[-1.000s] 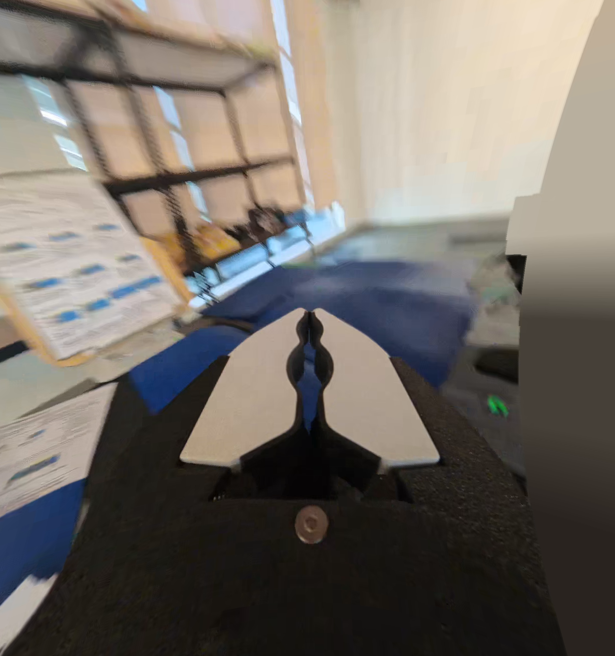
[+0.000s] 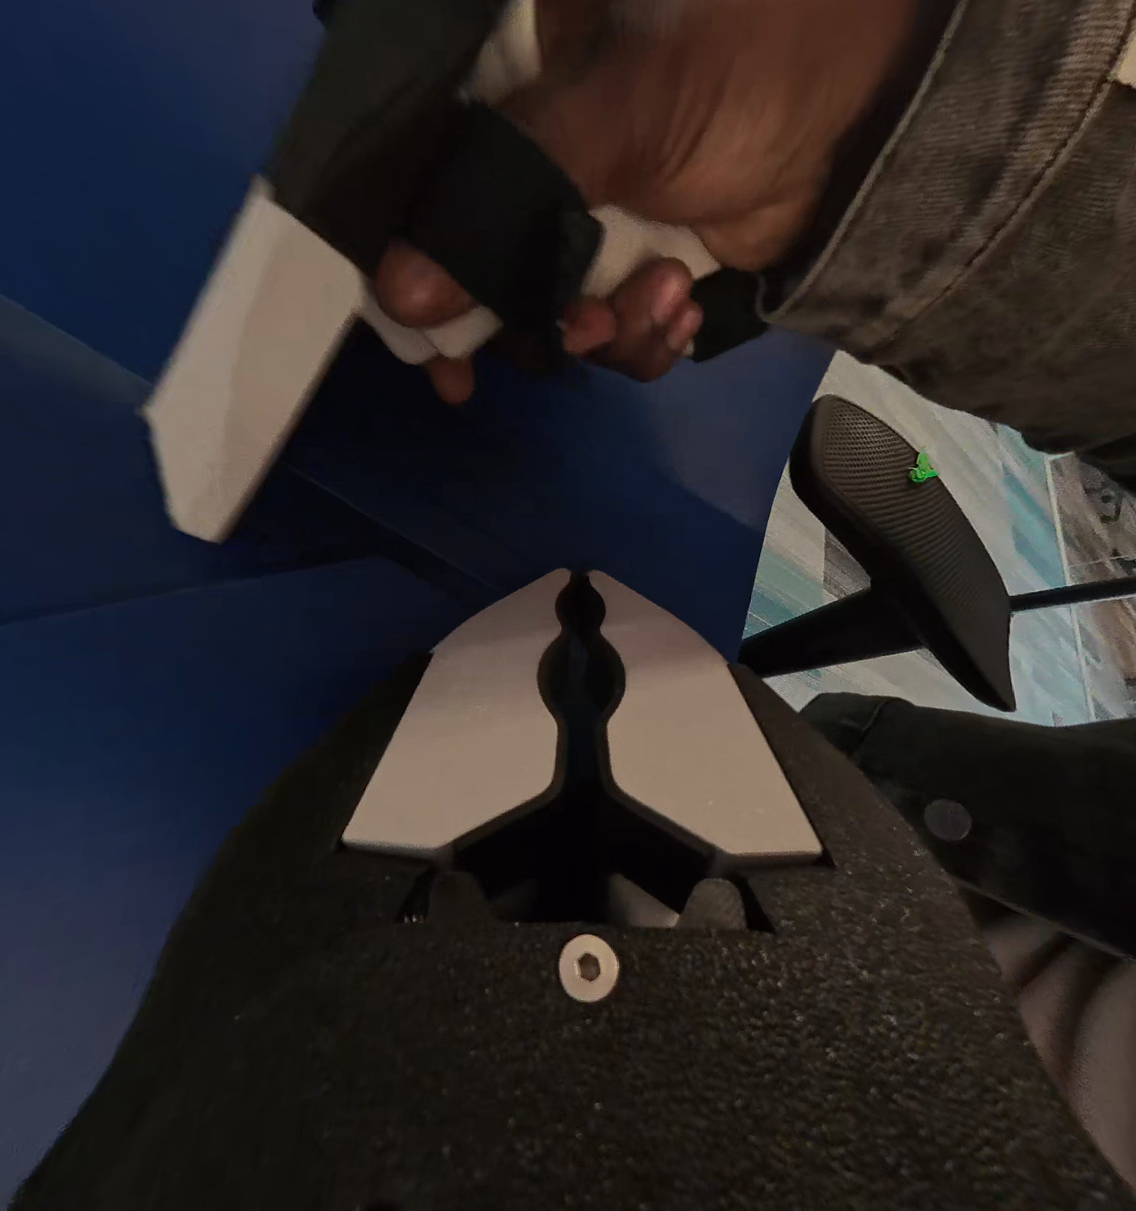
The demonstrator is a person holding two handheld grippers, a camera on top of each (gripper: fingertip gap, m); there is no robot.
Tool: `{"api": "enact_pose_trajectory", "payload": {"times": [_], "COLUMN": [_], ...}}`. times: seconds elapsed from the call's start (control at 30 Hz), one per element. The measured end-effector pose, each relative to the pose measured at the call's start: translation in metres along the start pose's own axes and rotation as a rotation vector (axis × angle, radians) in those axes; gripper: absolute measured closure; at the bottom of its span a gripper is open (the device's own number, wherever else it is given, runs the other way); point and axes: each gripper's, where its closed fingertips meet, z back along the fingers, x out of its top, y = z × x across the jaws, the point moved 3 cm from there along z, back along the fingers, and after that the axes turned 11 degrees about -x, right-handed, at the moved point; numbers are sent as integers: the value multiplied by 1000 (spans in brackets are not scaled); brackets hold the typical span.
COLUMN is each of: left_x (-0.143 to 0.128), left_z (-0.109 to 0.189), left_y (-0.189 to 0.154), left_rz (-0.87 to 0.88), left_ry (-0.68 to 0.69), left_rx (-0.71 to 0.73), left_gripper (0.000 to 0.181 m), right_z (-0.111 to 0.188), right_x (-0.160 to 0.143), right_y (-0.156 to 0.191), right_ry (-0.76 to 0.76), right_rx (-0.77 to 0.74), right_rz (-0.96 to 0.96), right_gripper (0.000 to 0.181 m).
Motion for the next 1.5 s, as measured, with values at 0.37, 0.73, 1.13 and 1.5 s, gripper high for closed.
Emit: {"api": "enact_pose_trajectory", "payload": {"times": [0.37,0.73,1.13,1.5], "left_x": [0,1,6,78], "left_z": [2,2,2,121], "left_y": [-2,0,-1,-63], "left_rz": [24,41,39,-764], "left_ry": [-16,-27,-74,-622], "left_rx": [-46,-49,-50,222], "left_gripper": [180,180,180,179], "right_z": [6,18,21,85], "right_x": [109,224,264,176], "right_y": [-35,-75,-86,76], "right_ry": [-147,-304,-414,-967], "right_rx": [-69,-177,-407,-344], "right_rz": [52,101,250,917], "right_gripper": [181,181,181,181]}}
